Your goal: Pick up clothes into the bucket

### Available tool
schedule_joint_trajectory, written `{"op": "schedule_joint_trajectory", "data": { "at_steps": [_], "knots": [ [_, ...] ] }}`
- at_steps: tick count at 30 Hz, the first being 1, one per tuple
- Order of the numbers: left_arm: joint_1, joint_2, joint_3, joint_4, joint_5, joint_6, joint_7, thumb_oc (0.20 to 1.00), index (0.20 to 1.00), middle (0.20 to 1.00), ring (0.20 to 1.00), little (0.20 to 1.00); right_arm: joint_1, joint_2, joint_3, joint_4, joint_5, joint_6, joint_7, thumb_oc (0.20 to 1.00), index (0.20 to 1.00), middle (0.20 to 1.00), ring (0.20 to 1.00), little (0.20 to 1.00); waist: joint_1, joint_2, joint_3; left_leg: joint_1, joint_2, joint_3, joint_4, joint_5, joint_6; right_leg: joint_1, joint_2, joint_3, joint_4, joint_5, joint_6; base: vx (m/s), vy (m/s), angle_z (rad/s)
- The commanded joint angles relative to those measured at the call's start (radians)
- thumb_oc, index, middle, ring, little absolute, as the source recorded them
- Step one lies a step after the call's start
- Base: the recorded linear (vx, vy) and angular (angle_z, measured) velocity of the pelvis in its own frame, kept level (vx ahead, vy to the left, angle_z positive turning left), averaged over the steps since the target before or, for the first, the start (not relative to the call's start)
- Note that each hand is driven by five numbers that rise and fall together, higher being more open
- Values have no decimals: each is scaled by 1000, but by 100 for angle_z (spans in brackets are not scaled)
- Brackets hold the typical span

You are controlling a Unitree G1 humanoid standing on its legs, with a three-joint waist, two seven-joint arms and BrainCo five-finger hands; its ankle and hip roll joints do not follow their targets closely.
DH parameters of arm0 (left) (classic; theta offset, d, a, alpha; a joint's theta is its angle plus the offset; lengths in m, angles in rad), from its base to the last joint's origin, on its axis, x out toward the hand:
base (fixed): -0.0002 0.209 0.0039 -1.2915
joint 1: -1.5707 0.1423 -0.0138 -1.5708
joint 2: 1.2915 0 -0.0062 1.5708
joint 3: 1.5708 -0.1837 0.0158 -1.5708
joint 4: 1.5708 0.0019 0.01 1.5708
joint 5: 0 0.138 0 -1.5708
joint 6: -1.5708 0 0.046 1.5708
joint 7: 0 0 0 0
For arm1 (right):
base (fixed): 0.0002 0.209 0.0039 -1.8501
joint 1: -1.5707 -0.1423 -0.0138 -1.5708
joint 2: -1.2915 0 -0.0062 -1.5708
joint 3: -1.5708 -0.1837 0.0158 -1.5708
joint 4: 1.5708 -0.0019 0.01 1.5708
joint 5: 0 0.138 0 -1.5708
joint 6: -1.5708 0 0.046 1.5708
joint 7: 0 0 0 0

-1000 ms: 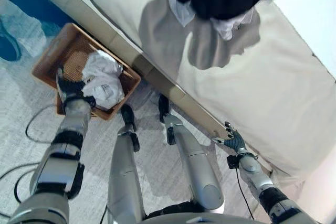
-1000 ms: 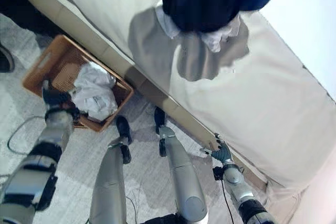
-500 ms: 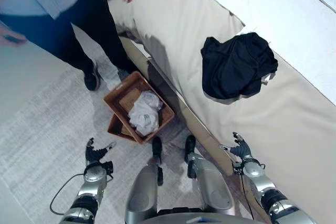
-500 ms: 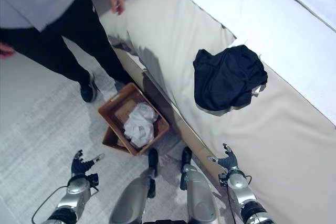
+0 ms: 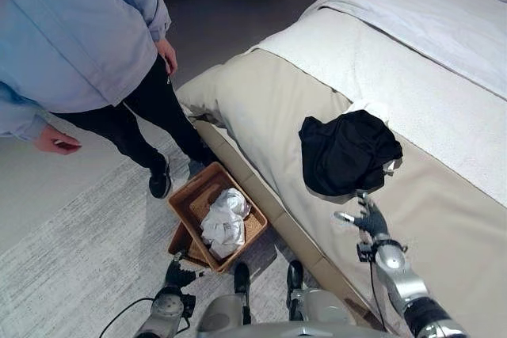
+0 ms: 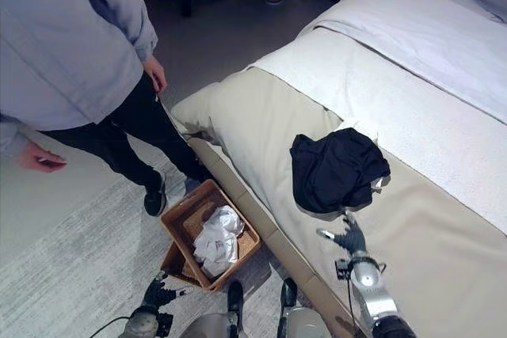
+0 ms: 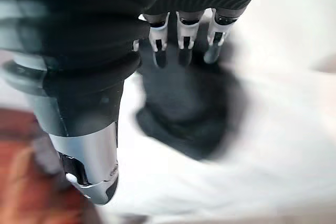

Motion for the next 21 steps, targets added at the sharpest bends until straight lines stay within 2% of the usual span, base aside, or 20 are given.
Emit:
{"op": "schedule_joint_trajectory", "data": {
  "at_steps": [1,3,8,9,11,14,18,21],
  "knots": [
    [-18,1,8,-14,37,-25,10,1000,1000,1000,1000,1000,-54,-60,-47,-70,-127,-42,-116,1000,1000,1000,1000,1000,-1,-2,11,-22,22,-25,49,-42,-18,-80,-90,32,196,-82,74,0,0,0],
    [-20,-5,4,-12,23,-26,20,1000,1000,1000,1000,1000,-104,-80,-47,-36,-186,-21,-168,1000,1000,1000,1000,1000,5,4,19,-32,19,-34,49,-39,-14,-101,-95,31,219,-92,72,0,0,0],
    [-33,-3,-20,-29,15,-19,35,1000,1000,1000,1000,1000,-207,-115,-24,68,-222,29,-212,1000,1000,1000,1000,1000,15,13,41,-59,9,-47,59,-38,-10,-131,-103,29,235,-98,69,-4,-8,4],
    [-35,-2,-31,-31,8,-17,42,1000,1000,1000,1000,1000,-272,-144,5,162,-249,65,-225,1000,1000,1000,1000,1000,25,17,50,-74,6,-51,65,-38,-10,-138,-105,26,231,-96,69,-2,-11,5],
    [-39,-5,-33,-28,0,-15,46,1000,1000,1000,1000,1000,-309,-151,20,198,-246,70,-233,1000,1000,1000,1000,1000,26,20,56,-84,4,-51,70,-38,-10,-146,-105,27,230,-94,69,-2,-4,2],
    [-46,-3,-58,-36,-41,-7,67,1000,1000,1000,1000,1000,-489,-198,109,406,-254,123,-252,1000,1000,1000,1000,1000,46,38,88,-133,-2,-54,86,-33,-12,-186,-108,32,231,-86,71,-33,12,3],
    [-46,-7,-89,-41,-76,3,90,1000,1000,1000,1000,1000,-648,-231,156,614,-208,144,-284,1000,1000,1000,1000,1000,60,53,127,-177,-10,-56,111,-32,-10,-227,-115,39,253,-83,69,-3,8,1],
    [-49,-16,-110,-44,-102,5,113,1000,1000,1000,1000,1000,-743,-255,176,692,-181,157,-306,1000,1000,1000,1000,1000,62,60,163,-205,-15,-55,129,-31,-9,-258,-121,46,275,-81,66,-17,22,1]
  ]
}}
